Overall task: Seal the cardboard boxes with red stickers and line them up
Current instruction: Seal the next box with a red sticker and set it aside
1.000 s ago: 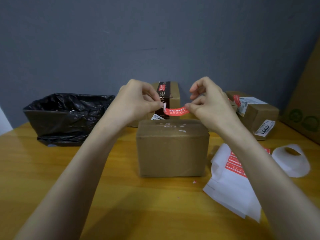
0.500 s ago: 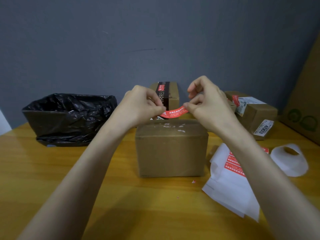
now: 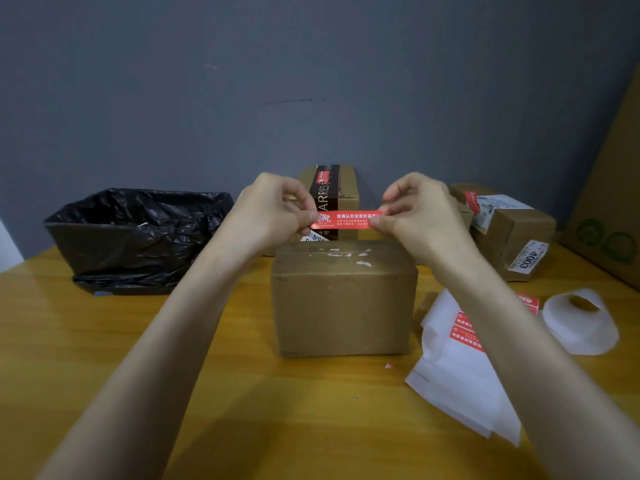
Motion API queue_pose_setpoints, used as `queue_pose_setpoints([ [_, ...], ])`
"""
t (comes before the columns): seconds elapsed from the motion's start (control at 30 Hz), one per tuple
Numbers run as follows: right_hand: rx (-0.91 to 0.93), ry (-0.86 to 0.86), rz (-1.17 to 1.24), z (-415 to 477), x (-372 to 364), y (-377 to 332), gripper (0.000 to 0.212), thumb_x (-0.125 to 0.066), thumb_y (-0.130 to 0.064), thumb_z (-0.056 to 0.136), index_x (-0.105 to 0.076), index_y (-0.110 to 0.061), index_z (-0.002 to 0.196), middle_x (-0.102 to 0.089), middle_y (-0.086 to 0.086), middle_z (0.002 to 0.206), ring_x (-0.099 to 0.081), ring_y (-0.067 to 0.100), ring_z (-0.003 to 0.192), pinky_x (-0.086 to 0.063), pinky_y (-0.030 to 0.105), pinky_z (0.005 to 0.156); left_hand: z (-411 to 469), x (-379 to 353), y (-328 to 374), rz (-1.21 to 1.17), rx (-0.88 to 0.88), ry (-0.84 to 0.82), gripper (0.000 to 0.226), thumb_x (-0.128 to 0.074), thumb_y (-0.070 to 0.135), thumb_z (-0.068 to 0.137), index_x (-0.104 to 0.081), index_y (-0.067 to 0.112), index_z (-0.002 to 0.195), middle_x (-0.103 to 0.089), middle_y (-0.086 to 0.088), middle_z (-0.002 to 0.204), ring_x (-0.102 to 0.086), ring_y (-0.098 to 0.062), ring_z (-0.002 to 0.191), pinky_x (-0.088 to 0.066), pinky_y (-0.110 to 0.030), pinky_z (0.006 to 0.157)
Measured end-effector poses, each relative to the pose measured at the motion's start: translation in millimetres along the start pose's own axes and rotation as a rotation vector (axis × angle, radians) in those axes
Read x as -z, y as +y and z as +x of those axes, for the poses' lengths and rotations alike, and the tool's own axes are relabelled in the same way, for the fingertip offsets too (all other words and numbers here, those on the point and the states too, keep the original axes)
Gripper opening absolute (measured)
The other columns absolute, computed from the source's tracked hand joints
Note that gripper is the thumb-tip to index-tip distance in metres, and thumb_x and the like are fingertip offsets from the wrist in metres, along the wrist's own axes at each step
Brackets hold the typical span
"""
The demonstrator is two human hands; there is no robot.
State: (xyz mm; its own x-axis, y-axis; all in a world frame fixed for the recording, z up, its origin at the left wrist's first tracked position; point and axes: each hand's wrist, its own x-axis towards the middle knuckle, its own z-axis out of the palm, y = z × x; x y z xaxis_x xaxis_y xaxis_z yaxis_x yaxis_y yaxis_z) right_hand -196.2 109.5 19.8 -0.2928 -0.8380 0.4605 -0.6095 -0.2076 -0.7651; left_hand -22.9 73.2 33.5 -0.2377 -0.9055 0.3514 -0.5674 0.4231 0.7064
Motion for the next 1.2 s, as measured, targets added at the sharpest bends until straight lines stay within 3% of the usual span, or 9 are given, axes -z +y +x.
queue_pose_setpoints([
  [0.1,-0.079,0.000,0.143,0.4,4.5,-0.2,0.030,-0.075,-0.008,0.076,-0.049,-0.022,0.074,-0.066,-0.002,0.073,-0.065,0.017,0.083,-0.052,0.038,0.083,-0.3,0.4,1.1,0.030,-0.026,-0.024,0.017,-0.068,0.019,0.085,-0.063,0.023,0.069,-0.067,0.000,0.068,-0.063,-0.013,0.072,-0.048,-0.029,0.070],
  [0.2,-0.142,-0.050,0.224,0.1,7.3,-1.3,0.027,-0.073,-0.007,0.078,-0.048,-0.019,0.077,-0.064,0.000,0.071,-0.058,0.009,0.070,-0.046,0.025,0.066,-0.3,0.6,0.4,0.048,-0.008,-0.044,0.016,-0.067,0.019,0.086,-0.064,0.022,0.070,-0.065,0.000,0.072,-0.058,-0.011,0.070,-0.043,-0.024,0.061],
  [0.3,-0.154,-0.088,0.256,1.2,4.5,0.3,0.028,-0.070,-0.004,0.080,-0.047,-0.019,0.077,-0.064,0.003,0.070,-0.060,0.014,0.070,-0.046,0.028,0.065,0.6,0.2,-0.3,0.027,0.030,-0.067,0.018,-0.066,0.015,0.086,-0.065,0.019,0.069,-0.065,0.000,0.072,-0.056,-0.010,0.068,-0.041,-0.023,0.059],
  [0.43,-0.116,-0.120,0.129,0.5,0.0,3.9,0.031,-0.068,-0.005,0.081,-0.044,-0.023,0.083,-0.064,-0.001,0.072,-0.060,0.015,0.070,-0.050,0.033,0.068,1.1,-0.6,0.0,0.043,0.056,-0.102,0.020,-0.065,0.011,0.087,-0.066,0.018,0.068,-0.061,0.007,0.071,-0.058,-0.010,0.077,-0.045,-0.027,0.075],
  [0.57,-0.032,-0.072,-0.103,-1.4,-3.2,2.1,0.034,-0.071,-0.011,0.079,-0.046,-0.020,0.102,-0.052,-0.006,0.084,-0.056,0.019,0.091,-0.050,0.039,0.081,1.6,-2.9,-0.2,0.081,0.065,-0.129,0.019,-0.060,0.008,0.088,-0.068,0.014,0.072,-0.060,0.009,0.071,-0.055,-0.005,0.076,-0.044,-0.024,0.074],
  [0.73,0.054,-0.079,-0.209,-3.7,-8.6,1.8,0.031,-0.065,-0.008,0.081,-0.043,-0.021,0.099,-0.052,0.001,0.098,-0.058,0.022,0.090,-0.047,0.034,0.076,3.5,-6.6,-3.1,0.116,0.101,-0.170,0.011,-0.058,0.012,0.090,-0.061,0.008,0.100,-0.066,-0.007,0.095,-0.061,-0.019,0.094,-0.048,-0.032,0.082],
  [0.87,0.095,-0.099,-0.261,-3.1,-9.3,1.5,0.028,-0.063,-0.005,0.080,-0.044,-0.019,0.095,-0.051,0.000,0.095,-0.057,0.021,0.088,-0.045,0.030,0.073,4.9,-6.3,-6.2,0.142,0.092,-0.175,0.021,-0.060,0.020,0.090,-0.047,0.020,0.105,-0.066,-0.003,0.091,-0.061,-0.017,0.091,-0.047,-0.032,0.080],
  [1.07,0.131,-0.155,-0.357,-3.6,-7.2,0.3,0.028,-0.063,-0.004,0.080,-0.043,-0.020,0.092,-0.050,-0.002,0.089,-0.052,0.016,0.080,-0.035,0.016,0.056,4.8,-9.0,-7.7,0.254,0.065,-0.190,0.021,-0.062,0.022,0.088,-0.048,0.021,0.103,-0.062,-0.002,0.101,-0.058,-0.018,0.099,-0.046,-0.030,0.079],
  [1.2,0.154,-0.175,-0.412,-7.3,-7.7,-3.7,0.030,-0.060,-0.002,0.080,-0.041,-0.020,0.093,-0.045,-0.002,0.094,-0.048,0.016,0.080,-0.034,0.024,0.062,4.1,-10.3,-6.1,0.279,0.062,-0.187,0.023,-0.061,0.021,0.087,-0.049,0.020,0.106,-0.061,-0.005,0.107,-0.058,-0.019,0.100,-0.047,-0.032,0.082],
])
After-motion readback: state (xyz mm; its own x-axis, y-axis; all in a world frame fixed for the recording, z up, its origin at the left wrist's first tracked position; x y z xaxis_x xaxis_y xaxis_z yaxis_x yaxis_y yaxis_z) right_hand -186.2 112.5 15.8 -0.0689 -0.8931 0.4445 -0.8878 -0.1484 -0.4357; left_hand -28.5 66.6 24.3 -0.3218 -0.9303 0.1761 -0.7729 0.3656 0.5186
